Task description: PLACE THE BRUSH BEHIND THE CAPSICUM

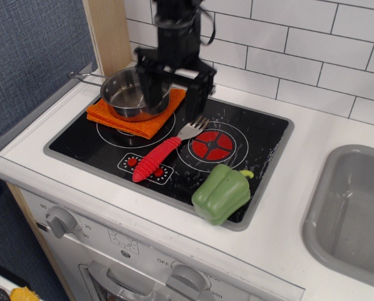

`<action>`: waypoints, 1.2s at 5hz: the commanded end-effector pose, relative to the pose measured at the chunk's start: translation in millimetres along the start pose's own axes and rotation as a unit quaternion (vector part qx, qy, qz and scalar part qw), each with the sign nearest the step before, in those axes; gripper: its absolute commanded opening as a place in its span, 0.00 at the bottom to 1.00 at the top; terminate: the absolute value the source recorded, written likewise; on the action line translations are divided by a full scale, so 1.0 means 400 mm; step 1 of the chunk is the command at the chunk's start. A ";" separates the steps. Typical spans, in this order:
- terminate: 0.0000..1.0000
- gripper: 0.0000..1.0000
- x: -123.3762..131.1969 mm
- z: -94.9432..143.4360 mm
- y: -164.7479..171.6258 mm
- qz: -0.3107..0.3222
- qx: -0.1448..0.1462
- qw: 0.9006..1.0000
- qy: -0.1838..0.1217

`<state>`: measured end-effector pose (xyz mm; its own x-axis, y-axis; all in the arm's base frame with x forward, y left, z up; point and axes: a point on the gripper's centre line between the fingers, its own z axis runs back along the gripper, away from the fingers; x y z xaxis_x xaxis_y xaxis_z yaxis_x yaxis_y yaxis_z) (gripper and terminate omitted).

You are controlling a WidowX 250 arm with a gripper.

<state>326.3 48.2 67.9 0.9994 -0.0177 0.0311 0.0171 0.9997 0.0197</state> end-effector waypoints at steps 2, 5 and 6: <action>0.00 1.00 -0.065 -0.071 0.007 -0.010 0.020 1.000 0.022; 0.00 1.00 -0.062 -0.165 -0.006 -0.014 0.047 0.996 0.070; 0.00 0.00 -0.067 -0.148 -0.003 -0.015 0.042 0.997 0.056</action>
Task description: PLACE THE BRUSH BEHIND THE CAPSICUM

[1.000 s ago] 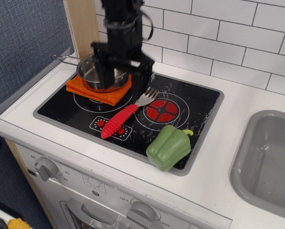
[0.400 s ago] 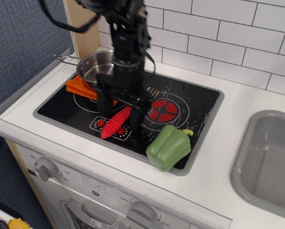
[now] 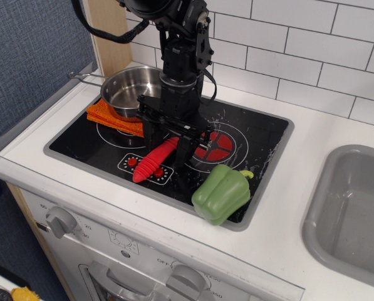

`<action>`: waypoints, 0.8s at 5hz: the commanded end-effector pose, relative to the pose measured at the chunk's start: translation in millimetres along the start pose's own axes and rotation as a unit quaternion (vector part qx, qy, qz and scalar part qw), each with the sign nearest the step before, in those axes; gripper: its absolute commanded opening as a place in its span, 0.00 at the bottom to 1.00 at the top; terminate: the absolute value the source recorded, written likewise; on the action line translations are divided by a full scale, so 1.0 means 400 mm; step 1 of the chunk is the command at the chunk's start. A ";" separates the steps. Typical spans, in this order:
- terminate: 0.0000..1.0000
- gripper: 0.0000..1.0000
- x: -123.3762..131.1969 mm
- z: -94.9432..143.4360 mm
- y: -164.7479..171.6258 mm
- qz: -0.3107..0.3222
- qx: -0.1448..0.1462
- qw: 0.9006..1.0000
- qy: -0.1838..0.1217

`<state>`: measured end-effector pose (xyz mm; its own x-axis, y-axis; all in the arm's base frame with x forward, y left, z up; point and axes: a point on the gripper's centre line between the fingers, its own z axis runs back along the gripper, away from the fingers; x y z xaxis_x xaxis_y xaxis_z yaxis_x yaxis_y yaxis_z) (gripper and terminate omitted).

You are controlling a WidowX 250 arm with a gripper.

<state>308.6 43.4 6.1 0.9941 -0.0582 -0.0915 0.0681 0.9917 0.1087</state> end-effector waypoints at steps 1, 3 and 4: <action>0.00 0.00 -0.026 0.032 0.032 0.026 -0.004 0.999 -0.020; 0.00 0.00 0.017 0.213 0.028 0.096 0.003 0.993 -0.065; 0.00 0.00 0.087 0.231 -0.051 0.079 -0.008 0.995 -0.054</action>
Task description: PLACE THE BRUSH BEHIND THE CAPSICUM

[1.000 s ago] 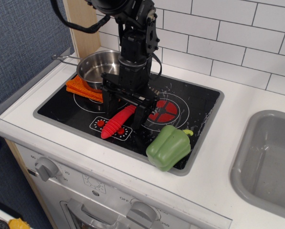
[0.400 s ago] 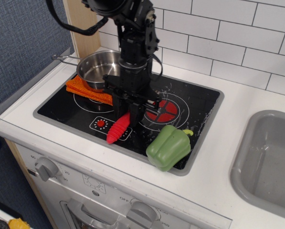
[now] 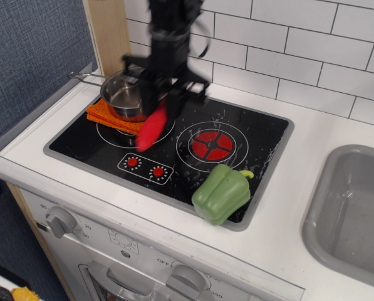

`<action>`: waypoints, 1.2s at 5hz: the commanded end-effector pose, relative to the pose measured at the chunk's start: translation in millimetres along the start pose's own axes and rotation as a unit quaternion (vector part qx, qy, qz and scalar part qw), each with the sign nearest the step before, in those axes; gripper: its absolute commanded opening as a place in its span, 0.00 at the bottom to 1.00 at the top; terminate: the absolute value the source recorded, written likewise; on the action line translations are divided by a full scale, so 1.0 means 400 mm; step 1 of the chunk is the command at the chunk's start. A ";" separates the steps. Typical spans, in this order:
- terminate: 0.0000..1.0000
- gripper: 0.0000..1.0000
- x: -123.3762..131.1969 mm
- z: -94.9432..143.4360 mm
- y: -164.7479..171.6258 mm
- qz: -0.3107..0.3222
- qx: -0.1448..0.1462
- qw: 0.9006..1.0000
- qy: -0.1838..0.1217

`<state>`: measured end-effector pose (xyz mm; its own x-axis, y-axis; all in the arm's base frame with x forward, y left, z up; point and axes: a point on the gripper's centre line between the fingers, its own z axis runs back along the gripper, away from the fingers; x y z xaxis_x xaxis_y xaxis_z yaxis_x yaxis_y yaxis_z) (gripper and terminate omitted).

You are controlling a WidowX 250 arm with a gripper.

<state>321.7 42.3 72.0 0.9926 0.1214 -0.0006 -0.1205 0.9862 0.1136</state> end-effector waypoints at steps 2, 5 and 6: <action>0.00 0.00 0.093 -0.002 -0.196 0.007 0.003 0.999 -0.048; 0.00 0.00 0.154 -0.074 -0.250 0.033 -0.054 0.997 -0.044; 0.00 0.00 0.149 -0.072 -0.264 0.029 -0.056 0.997 -0.037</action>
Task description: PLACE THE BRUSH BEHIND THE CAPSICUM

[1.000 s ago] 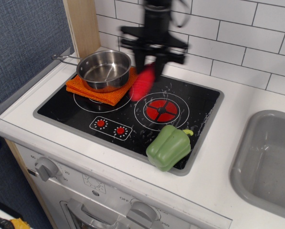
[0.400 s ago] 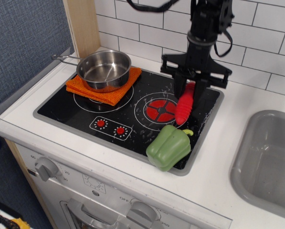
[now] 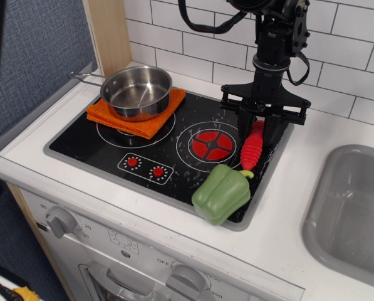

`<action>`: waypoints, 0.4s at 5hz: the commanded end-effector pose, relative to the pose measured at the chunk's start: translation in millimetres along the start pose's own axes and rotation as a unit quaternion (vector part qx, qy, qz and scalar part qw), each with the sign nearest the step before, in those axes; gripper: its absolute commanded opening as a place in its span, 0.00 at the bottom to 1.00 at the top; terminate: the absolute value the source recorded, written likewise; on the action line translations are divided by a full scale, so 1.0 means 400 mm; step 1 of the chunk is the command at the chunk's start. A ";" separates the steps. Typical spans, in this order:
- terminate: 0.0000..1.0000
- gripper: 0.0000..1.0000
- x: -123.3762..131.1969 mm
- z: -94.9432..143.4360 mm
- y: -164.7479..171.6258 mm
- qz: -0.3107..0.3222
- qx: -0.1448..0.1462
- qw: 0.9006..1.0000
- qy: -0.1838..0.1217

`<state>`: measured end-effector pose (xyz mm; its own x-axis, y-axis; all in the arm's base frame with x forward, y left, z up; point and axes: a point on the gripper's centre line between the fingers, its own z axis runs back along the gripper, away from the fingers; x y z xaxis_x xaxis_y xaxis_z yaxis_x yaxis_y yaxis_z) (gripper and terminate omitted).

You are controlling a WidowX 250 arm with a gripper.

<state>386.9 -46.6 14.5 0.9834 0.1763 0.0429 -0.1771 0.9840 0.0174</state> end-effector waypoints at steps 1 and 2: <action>0.00 1.00 0.003 0.069 -0.019 -0.022 -0.012 0.999 -0.031; 0.00 1.00 0.005 0.119 -0.016 -0.043 -0.020 0.997 -0.058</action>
<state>383.7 -50.0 36.4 0.9903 0.1048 0.0913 -0.1051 0.9945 -0.0016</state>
